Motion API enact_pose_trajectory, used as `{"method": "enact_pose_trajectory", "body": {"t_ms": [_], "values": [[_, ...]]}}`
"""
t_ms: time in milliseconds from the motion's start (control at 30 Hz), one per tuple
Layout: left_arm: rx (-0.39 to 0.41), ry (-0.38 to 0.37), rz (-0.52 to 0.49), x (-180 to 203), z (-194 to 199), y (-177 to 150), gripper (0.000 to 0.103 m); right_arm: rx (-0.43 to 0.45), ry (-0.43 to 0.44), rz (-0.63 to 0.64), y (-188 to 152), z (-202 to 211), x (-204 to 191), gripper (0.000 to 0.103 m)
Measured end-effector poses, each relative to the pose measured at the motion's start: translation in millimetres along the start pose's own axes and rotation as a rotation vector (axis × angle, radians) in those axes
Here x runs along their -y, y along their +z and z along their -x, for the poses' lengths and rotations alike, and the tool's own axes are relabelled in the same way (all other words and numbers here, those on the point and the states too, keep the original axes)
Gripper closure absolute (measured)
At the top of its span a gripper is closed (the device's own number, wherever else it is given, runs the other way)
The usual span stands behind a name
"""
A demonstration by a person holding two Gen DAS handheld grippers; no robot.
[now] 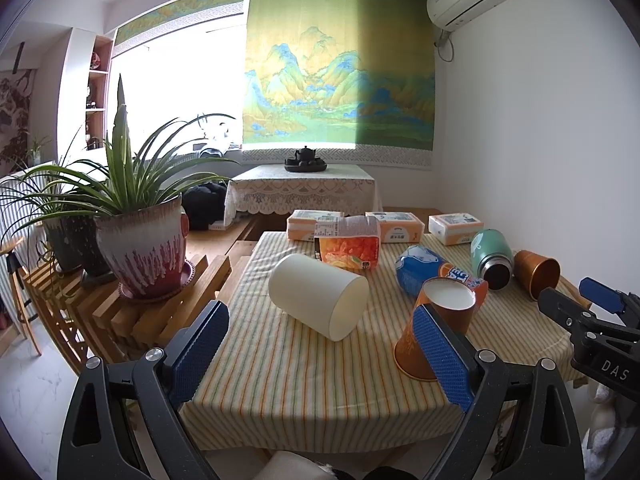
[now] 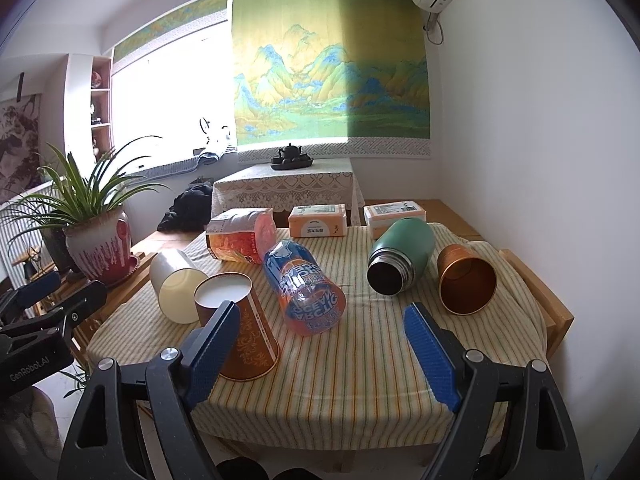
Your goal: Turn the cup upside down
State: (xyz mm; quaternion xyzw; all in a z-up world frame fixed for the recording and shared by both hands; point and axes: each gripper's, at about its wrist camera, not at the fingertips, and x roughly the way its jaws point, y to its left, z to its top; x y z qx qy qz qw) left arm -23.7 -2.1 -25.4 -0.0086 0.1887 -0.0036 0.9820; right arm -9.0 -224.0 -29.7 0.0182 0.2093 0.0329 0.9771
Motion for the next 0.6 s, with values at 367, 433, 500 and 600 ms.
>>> {"method": "enact_pose_trajectory", "body": {"t_ms": [367, 433, 500, 600], "values": [[-0.006, -0.002, 0.002, 1.8, -2.1, 0.4, 0.005, -0.006, -0.002, -0.001, -0.8, -2.0, 0.4, 0.022], [-0.009, -0.001, 0.002, 2.6, -3.0, 0.4, 0.004, -0.008, -0.001, -0.002, -1.0, -2.2, 0.8, 0.022], [-0.007, 0.002, 0.0, 3.1, -3.5, 0.2, 0.002, -0.01, 0.001, -0.003, -1.5, -3.1, 1.5, 0.022], [0.001, 0.011, -0.001, 2.8, -3.9, -0.1, 0.001, -0.015, 0.001, -0.001, -2.1, -5.1, 1.4, 0.022]]}}
